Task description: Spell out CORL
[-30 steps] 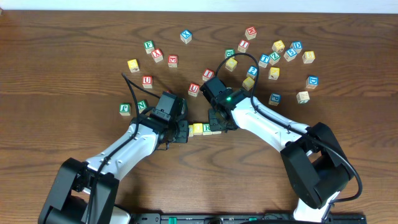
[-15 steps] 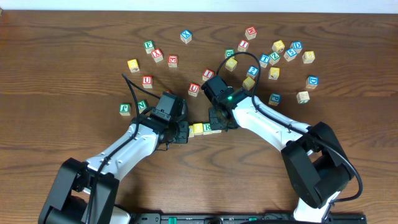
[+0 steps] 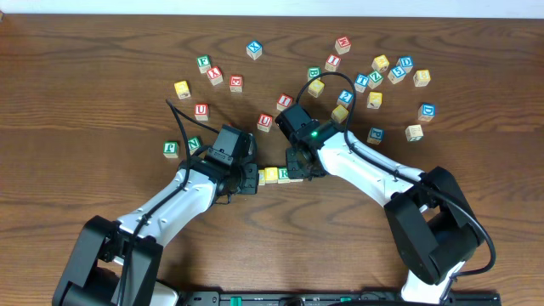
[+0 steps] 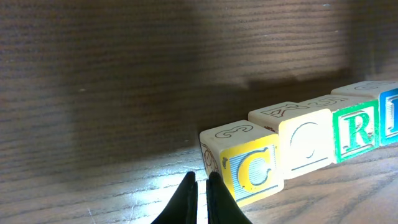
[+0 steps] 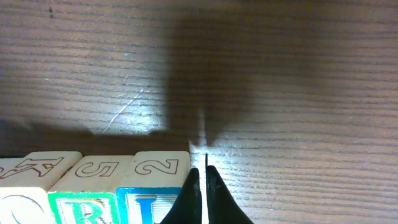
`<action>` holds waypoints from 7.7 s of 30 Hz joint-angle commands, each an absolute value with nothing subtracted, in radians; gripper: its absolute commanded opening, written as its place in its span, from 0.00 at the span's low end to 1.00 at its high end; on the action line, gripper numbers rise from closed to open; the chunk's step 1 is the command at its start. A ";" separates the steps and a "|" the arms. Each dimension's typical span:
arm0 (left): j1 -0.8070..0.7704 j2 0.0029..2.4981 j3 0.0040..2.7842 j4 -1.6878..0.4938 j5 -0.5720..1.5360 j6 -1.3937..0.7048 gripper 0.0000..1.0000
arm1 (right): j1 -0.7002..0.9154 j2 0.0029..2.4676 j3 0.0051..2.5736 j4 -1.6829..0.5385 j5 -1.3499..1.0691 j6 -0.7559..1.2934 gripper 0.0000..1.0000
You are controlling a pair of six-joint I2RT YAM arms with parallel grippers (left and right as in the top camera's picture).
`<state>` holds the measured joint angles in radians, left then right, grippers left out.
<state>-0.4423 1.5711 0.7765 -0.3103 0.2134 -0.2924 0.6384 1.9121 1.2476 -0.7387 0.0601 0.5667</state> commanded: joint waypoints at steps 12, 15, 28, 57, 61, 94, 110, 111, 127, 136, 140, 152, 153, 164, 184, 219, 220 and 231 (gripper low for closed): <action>-0.446 1.575 0.770 -0.305 0.216 -0.301 0.15 | 0.656 1.917 1.242 -0.737 0.049 0.580 0.01; -0.446 1.575 0.770 -0.304 0.216 -0.301 0.23 | 0.656 1.917 1.242 -0.737 0.049 0.580 0.01; -0.446 1.575 0.770 -0.305 0.193 -0.301 0.35 | 0.656 1.917 1.242 -0.737 0.050 0.580 0.01; -0.446 1.575 0.770 -0.308 0.190 -0.301 0.07 | 0.656 1.917 1.242 -0.736 0.050 0.579 0.01; -0.446 1.575 0.770 -0.308 0.190 -0.301 0.08 | 0.656 1.917 1.242 -0.736 0.050 0.579 0.01; -0.446 1.575 0.770 -0.309 0.189 -0.301 0.07 | 0.620 1.917 1.242 -0.756 0.104 0.579 0.01; -0.446 1.575 0.770 -0.305 0.190 -0.301 0.08 | 0.567 1.917 1.242 -0.775 0.152 0.579 0.01; -0.446 1.575 0.770 -0.303 0.190 -0.301 0.07 | 0.564 1.917 1.242 -0.775 0.152 0.579 0.01; -0.446 1.575 0.770 -0.271 0.190 -0.301 0.08 | 0.546 1.917 1.242 -0.774 0.178 0.571 0.01; -0.446 1.575 0.770 -0.270 0.190 -0.301 0.07 | 0.538 1.917 1.242 -0.774 0.186 0.571 0.01; -0.445 1.575 0.770 -0.275 0.175 -0.302 0.07 | 0.530 1.917 1.242 -0.773 0.186 0.567 0.01; -0.442 1.575 0.782 -0.364 0.006 -0.353 0.07 | 0.449 1.917 1.242 -0.728 0.204 0.527 0.01; -0.442 1.574 0.791 -0.364 0.006 -0.352 0.07 | 0.436 1.917 1.242 -0.714 0.203 0.520 0.01; -0.442 1.573 0.963 -0.358 0.007 -0.274 0.07 | 0.348 1.917 1.242 -0.643 0.189 0.480 0.01; -0.447 1.665 0.981 -0.257 0.198 -0.285 0.08 | 0.348 1.917 1.242 -0.620 0.188 0.481 0.01; -0.529 1.751 0.981 -0.220 0.145 -0.317 0.07 | 0.348 1.917 1.242 -0.618 0.189 0.481 0.01; -0.529 1.751 0.981 -0.224 0.140 -0.316 0.07 | 0.348 1.917 1.242 -0.618 0.189 0.481 0.01; -0.529 1.751 0.981 -0.238 0.141 -0.316 0.07 | 0.348 1.917 1.242 -0.618 0.189 0.481 0.01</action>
<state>-0.5320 1.7466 0.9638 -0.2317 0.1543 -0.3119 0.3508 1.9121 1.2461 -0.6189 0.1799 0.4889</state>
